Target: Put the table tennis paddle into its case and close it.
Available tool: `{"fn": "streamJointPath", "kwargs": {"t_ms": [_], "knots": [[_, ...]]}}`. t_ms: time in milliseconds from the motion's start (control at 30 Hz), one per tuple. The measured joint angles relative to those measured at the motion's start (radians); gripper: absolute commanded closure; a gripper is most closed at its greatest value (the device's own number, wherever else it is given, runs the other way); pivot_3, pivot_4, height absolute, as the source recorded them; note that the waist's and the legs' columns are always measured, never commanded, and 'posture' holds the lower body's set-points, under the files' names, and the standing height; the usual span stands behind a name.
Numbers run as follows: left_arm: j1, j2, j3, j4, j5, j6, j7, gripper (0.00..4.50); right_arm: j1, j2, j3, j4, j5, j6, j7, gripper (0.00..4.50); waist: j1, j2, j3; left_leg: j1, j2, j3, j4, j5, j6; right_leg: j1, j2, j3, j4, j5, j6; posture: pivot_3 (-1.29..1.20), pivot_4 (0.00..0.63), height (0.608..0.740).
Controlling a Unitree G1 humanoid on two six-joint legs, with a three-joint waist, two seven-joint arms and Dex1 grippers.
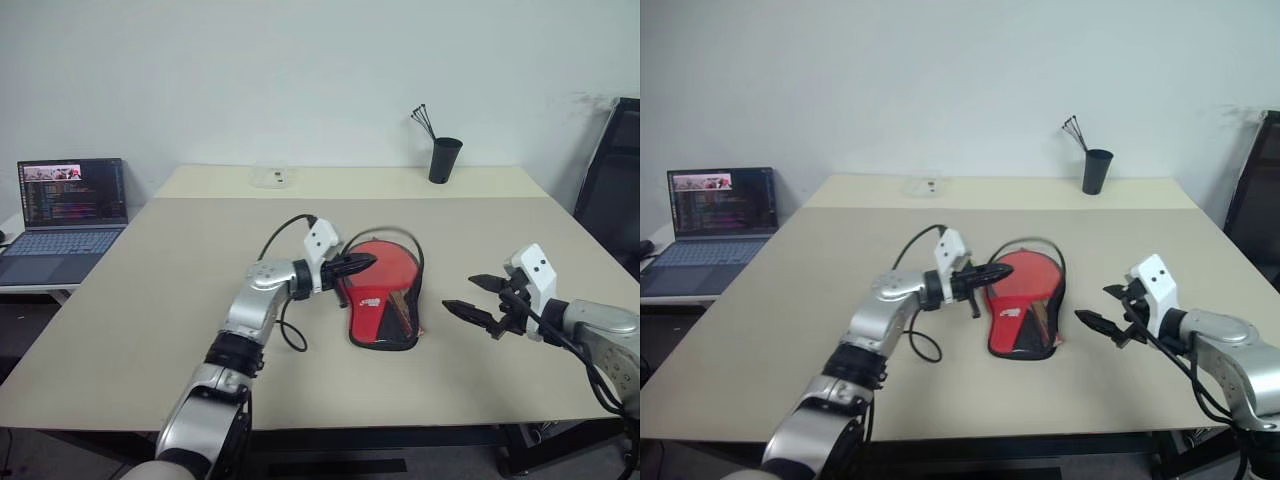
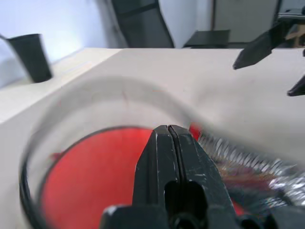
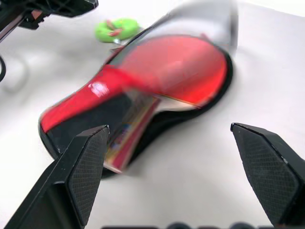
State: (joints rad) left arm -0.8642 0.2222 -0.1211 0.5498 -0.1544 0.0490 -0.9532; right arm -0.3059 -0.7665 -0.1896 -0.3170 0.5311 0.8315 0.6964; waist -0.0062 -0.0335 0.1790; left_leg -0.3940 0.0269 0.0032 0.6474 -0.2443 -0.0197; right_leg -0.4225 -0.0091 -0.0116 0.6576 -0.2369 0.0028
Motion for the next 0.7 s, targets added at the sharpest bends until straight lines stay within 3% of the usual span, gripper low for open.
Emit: {"fn": "streamJointPath", "kwargs": {"t_ms": [167, 400, 700], "knots": [[-0.039, -0.002, 0.006, 0.101, 0.020, -0.073, 0.010, 4.48, -0.001, 0.016, -0.007, 0.005, 0.000, 0.003, -0.028, 0.00, -0.005, 0.000, 0.000, 0.000, 0.002, 0.000, -0.001, 0.000, 0.000, 0.000, 0.002, 0.001, 0.000, 0.000, 0.000, 0.00, 0.150, 0.740], [0.009, 0.092, 0.056, 0.109, 0.013, -0.081, 0.010, 4.48, -0.010, 0.109, 0.008, 0.010, 0.017, 0.038, -0.070, 0.00, -0.009, 0.000, 0.000, 0.000, 0.002, 0.000, -0.001, 0.000, 0.000, 0.000, 0.002, 0.000, 0.000, 0.000, 0.000, 0.00, 0.150, 0.740], [0.246, 0.255, 0.147, -0.229, -0.164, 0.134, -0.125, 4.48, 0.004, 0.239, 0.078, 0.056, 0.075, 0.116, -0.092, 0.00, -0.019, 0.000, 0.000, 0.002, 0.002, -0.001, 0.000, 0.000, 0.000, 0.001, 0.000, 0.000, 0.002, 0.000, -0.001, 0.00, 0.150, 0.740]]}}
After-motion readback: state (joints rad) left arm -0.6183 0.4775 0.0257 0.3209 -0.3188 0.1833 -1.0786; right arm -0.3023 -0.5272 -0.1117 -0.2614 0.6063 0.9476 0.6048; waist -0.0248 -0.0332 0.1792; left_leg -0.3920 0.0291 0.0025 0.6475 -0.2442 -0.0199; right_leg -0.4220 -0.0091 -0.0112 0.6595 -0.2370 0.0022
